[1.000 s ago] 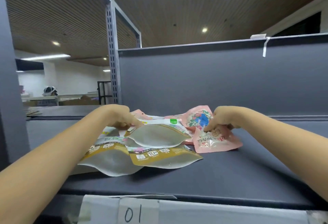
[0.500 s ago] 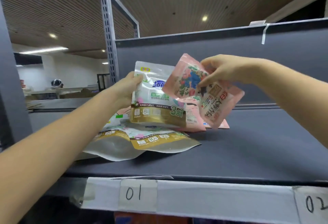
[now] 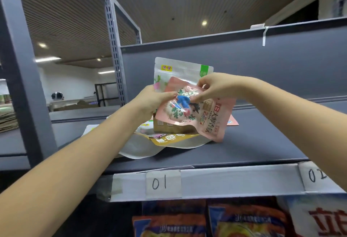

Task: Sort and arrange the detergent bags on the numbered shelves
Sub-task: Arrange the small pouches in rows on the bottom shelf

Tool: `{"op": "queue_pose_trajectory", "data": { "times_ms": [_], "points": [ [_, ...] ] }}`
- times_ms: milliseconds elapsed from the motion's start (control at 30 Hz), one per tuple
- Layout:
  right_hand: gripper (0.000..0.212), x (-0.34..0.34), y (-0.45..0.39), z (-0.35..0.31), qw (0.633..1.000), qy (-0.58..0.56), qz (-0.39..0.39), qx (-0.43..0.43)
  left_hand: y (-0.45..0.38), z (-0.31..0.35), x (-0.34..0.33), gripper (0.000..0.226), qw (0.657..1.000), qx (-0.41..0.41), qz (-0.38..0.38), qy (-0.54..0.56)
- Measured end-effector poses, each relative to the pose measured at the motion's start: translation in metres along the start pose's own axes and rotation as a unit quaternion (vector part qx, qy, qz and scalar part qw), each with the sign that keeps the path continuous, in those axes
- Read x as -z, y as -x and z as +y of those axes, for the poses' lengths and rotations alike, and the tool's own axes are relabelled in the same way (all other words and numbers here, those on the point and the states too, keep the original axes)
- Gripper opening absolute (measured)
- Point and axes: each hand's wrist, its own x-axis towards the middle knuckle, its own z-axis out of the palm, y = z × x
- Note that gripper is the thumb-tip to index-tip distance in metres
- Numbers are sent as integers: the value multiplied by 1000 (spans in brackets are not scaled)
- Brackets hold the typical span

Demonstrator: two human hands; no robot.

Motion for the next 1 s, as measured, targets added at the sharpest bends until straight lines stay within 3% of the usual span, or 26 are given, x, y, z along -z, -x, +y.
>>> {"op": "queue_pose_trajectory", "data": {
  "times_ms": [67, 167, 233, 300, 500, 567, 667, 833, 1000],
  "points": [
    [35, -1, 14, 13, 998, -36, -34, -40, 1, -4, -3, 13, 999, -11, 26, 20],
    [25, -11, 40, 33, 963, -254, -49, -78, 6, -3, -4, 9, 995, -42, 76, 56],
    [16, -19, 58, 35, 875, -472, 23, -102, 14, 1, -7, 8, 986, -59, 106, 116],
    [10, -26, 74, 25, 775, -612, 96, -125, 26, 8, -14, 7, 972, -62, 134, 183],
    [5, -36, 124, -26, 589, -777, 209, -82, 80, 25, -63, 7, 928, -61, 208, 304],
    [4, -37, 144, -35, 574, -778, 241, -81, 105, 27, -88, 9, 920, -57, 199, 332],
    [6, -37, 177, -37, 583, -754, 292, -84, 141, 25, -123, 15, 916, -56, 183, 354],
    [33, -40, 243, -14, 559, -754, 325, -118, 207, 17, -173, 6, 920, -43, 124, 370],
    [24, -45, 319, 17, 561, -741, 345, -134, 263, -13, -209, 19, 945, 2, 78, 318]
  ]
}}
